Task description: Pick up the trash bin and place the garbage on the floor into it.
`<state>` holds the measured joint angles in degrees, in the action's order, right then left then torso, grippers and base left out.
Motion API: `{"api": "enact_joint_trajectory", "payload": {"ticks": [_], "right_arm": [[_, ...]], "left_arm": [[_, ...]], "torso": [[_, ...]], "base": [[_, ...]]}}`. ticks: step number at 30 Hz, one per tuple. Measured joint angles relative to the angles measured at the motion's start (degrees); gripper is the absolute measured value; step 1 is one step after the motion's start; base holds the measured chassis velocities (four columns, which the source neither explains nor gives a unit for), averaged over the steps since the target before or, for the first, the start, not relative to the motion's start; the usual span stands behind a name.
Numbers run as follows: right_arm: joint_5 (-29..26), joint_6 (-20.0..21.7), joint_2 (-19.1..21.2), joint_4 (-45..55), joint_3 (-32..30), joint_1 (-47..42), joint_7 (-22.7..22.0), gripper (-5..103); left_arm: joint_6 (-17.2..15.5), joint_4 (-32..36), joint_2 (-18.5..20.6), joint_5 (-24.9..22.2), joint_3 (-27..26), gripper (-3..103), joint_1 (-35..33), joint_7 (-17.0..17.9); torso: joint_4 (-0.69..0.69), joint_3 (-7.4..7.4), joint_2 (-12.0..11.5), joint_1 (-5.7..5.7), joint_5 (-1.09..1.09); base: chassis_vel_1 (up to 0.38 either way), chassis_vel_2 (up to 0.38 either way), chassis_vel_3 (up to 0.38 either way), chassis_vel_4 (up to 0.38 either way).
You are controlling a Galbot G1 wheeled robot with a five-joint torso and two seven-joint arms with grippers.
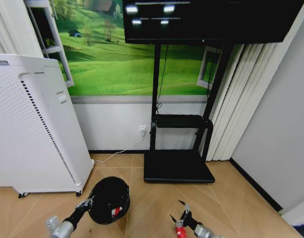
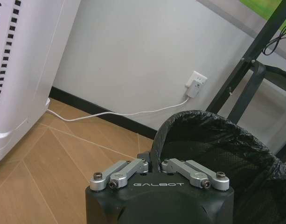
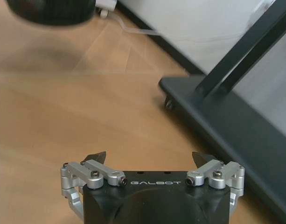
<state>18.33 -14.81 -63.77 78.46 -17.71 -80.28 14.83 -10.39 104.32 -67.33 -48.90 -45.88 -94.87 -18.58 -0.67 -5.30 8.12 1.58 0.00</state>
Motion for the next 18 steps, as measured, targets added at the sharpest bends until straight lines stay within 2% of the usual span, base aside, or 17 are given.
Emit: {"api": "enact_joint_trajectory", "payload": {"ticks": [6, 9, 13, 18], "right_arm": [[2.0, -0.8, 1.3, -1.4, -2.5, -2.6, 0.8, 103], [3.0, -1.2, 1.4, -1.5, -4.5, -4.2, 0.9, 97], [3.8, -1.7, 0.4, -1.8, -6.8, -6.5, 1.2, 94], [4.8, -1.8, -2.1, -2.5, -6.4, -7.0, 1.2, 90]], "left_arm": [[0.1, -0.5, 0.3, 0.0, -0.4, 6, 0.5, -0.1], [0.1, -1.1, 0.4, 0.3, 0.1, 6, 1.1, -0.1], [0.2, -1.9, 0.0, 0.6, 1.0, 6, 1.9, -0.1], [0.3, -2.2, -0.2, 0.8, 1.3, 6, 1.9, -0.2]], "torso": [[-0.02, 0.0, 0.0, 0.0, -0.03], [-0.02, 0.0, 0.0, 0.0, -0.01], [-0.02, 0.0, 0.0, 0.0, -0.01], [-0.01, 0.0, 0.0, 0.0, 0.01]], "base": [[0.0, 0.0, 0.0, 0.0], [0.0, 0.0, 0.0, 0.0], [0.0, 0.0, 0.0, 0.0], [0.0, 0.0, 0.0, 0.0]]}}
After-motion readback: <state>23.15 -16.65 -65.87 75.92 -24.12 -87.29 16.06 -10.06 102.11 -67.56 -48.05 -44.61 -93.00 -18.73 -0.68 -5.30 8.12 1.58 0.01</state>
